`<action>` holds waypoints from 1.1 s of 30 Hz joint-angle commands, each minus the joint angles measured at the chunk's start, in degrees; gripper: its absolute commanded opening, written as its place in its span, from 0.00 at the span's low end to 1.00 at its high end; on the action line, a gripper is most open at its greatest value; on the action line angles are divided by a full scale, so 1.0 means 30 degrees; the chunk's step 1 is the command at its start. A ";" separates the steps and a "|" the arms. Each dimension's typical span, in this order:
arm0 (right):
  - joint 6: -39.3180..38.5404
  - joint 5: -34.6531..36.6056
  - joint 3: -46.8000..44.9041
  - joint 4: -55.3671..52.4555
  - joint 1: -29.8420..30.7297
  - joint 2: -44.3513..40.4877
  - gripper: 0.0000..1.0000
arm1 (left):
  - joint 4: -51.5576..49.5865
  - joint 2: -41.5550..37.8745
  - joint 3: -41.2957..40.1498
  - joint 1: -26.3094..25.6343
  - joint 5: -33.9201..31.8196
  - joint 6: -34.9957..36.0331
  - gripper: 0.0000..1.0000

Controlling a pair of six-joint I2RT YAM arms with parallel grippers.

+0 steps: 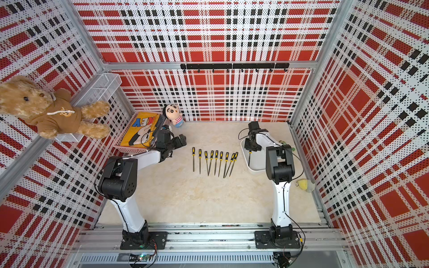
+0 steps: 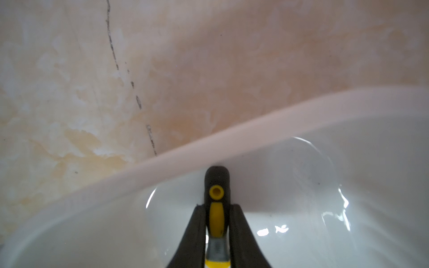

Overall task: Take the file tool out of the storage box
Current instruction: Pick up the file tool from the storage box, then place the file tool at the center of the board.

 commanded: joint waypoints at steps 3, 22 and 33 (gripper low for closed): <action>-0.0072 0.0383 0.0765 -0.0406 -0.0082 -0.1102 0.12 | 0.0068 -0.0513 -0.0009 0.0352 -0.0099 0.0233 1.00; 0.2074 -0.3768 0.5392 -0.0445 0.4831 -0.2267 0.11 | 0.0531 -0.1288 -0.0421 0.1597 0.0366 -0.0163 1.00; 0.6853 -0.6376 0.9228 0.4136 0.9436 0.3325 0.10 | 0.0373 -0.2246 -0.1278 0.2523 0.0148 -0.0048 1.00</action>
